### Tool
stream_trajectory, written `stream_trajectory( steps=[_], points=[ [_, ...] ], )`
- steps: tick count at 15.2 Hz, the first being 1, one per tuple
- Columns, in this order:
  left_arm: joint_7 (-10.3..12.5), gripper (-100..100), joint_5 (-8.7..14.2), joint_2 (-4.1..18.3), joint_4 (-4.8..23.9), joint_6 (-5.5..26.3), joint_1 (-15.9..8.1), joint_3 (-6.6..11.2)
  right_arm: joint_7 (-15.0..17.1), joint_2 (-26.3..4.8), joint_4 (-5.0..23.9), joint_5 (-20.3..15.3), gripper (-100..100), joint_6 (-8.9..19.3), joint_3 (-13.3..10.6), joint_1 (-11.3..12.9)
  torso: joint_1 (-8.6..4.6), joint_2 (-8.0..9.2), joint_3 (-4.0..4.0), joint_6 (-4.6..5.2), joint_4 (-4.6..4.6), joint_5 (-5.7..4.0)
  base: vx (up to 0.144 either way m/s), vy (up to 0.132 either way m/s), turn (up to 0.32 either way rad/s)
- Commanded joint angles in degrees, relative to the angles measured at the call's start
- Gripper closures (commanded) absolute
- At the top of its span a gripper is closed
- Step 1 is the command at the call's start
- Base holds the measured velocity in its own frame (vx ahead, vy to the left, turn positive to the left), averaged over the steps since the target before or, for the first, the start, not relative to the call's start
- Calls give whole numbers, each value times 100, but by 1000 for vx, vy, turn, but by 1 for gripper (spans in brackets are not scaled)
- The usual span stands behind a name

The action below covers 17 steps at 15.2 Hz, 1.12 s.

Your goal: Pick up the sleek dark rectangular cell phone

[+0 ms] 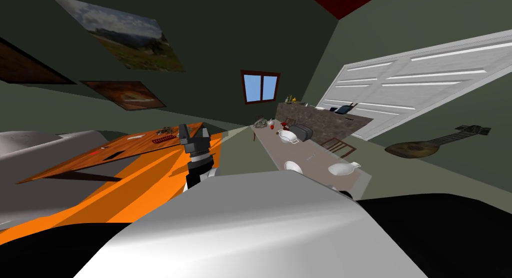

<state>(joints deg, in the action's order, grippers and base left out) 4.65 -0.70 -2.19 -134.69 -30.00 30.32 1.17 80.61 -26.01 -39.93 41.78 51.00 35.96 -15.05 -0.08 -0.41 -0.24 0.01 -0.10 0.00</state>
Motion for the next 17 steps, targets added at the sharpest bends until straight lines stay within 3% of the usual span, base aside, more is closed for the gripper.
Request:
stream_trajectory(
  steps=[1,5,7,8,12,13,16,17],
  points=[
    [0,0,0,0,0,0,0,0,0,0,0,0,-100,0,0,0,0,0,0,0,0,0,57,-6,-17],
    [0,0,0,0,0,0,-1,0,-163,280,224,-67,-100,-376,-33,87,-21,27,15,0,6,-5,23,-59,-72],
    [0,0,0,0,0,0,-1,0,-168,234,243,-46,-100,-331,-23,95,-25,30,17,-1,7,-6,17,-53,-26],
    [0,0,0,0,0,0,-1,0,-177,245,244,-50,100,-353,-25,95,-19,33,18,-1,7,-5,5,-14,3],
    [0,0,0,0,0,0,-1,0,-167,248,244,-43,100,-351,-20,100,-9,42,22,-3,6,-3,2,-1,2],
    [0,0,0,0,0,0,-1,0,-72,140,116,-29,100,-173,-14,39,-9,42,23,-2,6,-3,-15,40,76],
    [0,0,0,-1,0,0,-2,-1,-3,35,35,0,100,-21,-1,4,16,52,28,-3,8,4,-27,65,66],
    [0,0,0,-1,0,0,-2,-1,-59,99,72,-15,100,-127,-8,18,21,54,29,-2,8,6,-17,41,13]
  ],
)
